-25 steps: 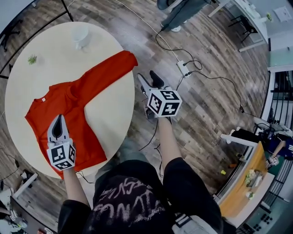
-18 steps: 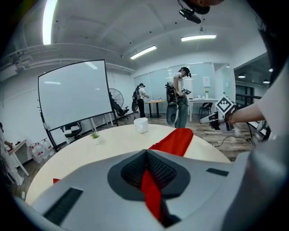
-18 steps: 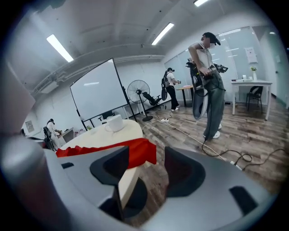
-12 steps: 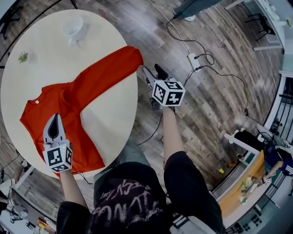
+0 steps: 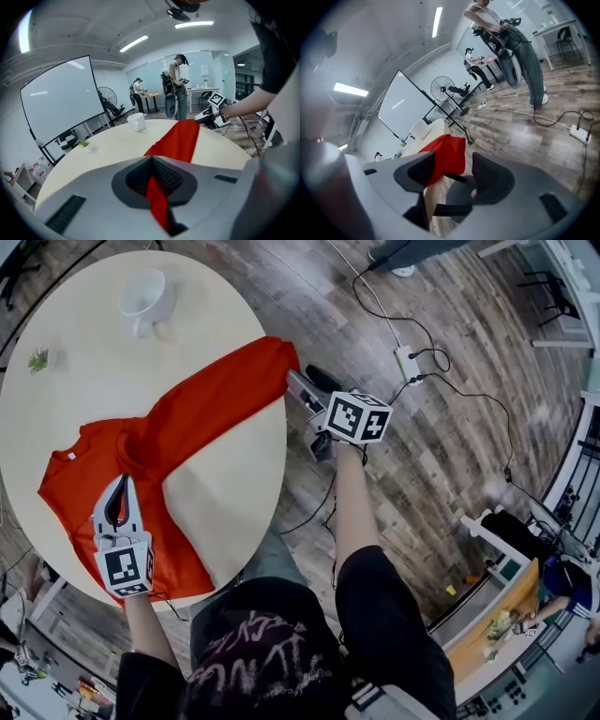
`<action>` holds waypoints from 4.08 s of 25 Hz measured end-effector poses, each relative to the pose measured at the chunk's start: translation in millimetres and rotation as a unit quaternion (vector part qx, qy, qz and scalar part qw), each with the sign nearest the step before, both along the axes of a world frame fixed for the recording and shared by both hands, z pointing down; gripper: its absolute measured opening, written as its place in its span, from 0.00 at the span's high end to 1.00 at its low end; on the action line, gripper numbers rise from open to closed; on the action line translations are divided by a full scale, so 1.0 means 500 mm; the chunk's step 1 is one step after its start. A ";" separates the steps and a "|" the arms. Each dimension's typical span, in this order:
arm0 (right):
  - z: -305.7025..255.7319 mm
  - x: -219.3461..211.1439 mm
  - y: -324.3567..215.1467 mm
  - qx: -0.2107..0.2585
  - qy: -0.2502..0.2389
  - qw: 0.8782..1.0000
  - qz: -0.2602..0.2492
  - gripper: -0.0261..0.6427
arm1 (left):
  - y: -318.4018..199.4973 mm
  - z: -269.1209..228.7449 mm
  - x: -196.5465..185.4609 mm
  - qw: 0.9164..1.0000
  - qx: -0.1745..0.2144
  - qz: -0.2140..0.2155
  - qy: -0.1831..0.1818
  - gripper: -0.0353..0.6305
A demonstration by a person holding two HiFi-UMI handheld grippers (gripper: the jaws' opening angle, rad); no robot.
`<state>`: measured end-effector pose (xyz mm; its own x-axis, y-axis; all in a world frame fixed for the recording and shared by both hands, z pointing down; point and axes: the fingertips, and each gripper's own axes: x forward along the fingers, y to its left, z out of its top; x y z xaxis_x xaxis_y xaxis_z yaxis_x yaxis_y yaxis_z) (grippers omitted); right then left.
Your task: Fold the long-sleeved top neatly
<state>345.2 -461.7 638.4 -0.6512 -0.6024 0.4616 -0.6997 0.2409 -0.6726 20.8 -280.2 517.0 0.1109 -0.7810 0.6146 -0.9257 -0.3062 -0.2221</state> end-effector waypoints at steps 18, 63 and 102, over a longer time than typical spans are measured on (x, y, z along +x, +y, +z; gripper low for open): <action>-0.063 -0.004 -0.009 0.053 0.053 0.997 0.001 0.94 | 0.000 -0.012 0.009 1.000 0.018 0.022 -0.006 0.93; -0.398 -0.634 0.249 0.197 0.144 0.951 -0.188 0.94 | 0.388 -0.107 -0.446 0.975 0.129 -0.171 0.060 0.93; -0.248 -1.268 0.588 0.177 0.160 0.878 -0.415 0.90 | 0.630 -0.042 -0.727 0.971 0.099 -0.209 0.058 0.93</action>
<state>-288.8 -167.6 514.4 -0.8050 -0.1236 0.5803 -0.3236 0.9112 -0.2549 -342.7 34.8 496.2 -0.1820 -0.8743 0.4500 -0.9822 0.1404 -0.1246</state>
